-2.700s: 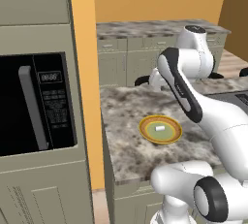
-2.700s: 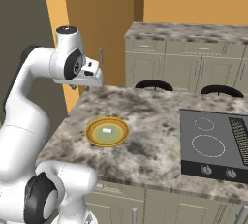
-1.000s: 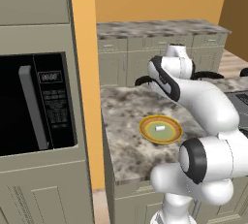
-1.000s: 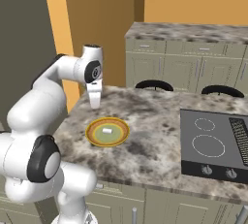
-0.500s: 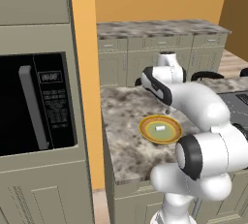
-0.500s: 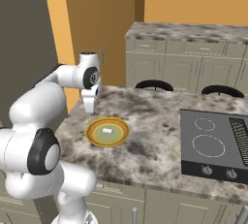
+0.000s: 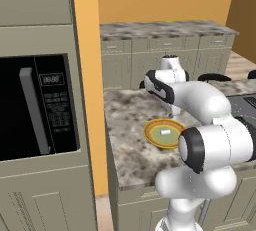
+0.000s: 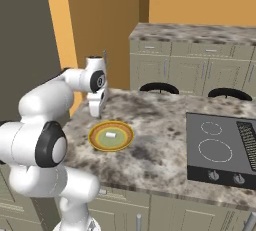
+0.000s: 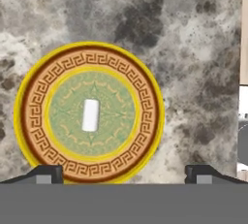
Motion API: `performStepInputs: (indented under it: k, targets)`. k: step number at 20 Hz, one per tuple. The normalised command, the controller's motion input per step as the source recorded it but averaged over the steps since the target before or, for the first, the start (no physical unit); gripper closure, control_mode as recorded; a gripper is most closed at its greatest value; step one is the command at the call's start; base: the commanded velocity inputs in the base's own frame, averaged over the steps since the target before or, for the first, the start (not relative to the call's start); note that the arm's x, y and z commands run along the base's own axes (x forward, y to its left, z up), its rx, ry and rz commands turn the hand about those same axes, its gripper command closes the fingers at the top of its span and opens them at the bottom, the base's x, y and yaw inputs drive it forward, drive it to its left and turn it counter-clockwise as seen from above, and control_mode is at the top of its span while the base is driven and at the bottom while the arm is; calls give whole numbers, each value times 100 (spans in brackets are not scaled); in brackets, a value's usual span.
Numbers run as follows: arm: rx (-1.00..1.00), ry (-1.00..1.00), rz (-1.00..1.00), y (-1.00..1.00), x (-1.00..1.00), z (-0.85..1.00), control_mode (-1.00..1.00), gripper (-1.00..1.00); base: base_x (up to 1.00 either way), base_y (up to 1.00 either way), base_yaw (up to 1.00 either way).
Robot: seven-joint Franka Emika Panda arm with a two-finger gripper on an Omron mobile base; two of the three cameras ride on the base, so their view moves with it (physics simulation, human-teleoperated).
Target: Pick up the marshmallow and place it in the cup of hot chocolate on the dining counter.
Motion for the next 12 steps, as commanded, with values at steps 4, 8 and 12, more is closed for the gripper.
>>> performStepInputs:
  k: [4, 8, 12]
  targets:
    - [3, 0, 0, -19, 15, -30, -100, -100, 0, 0, 0]
    - [3, 0, 0, -5, 15, -31, -100, -100, 0, 0, 0]
    - [0, 0, 0, 0, 9, -34, -100, -100, 0, 0, 0]
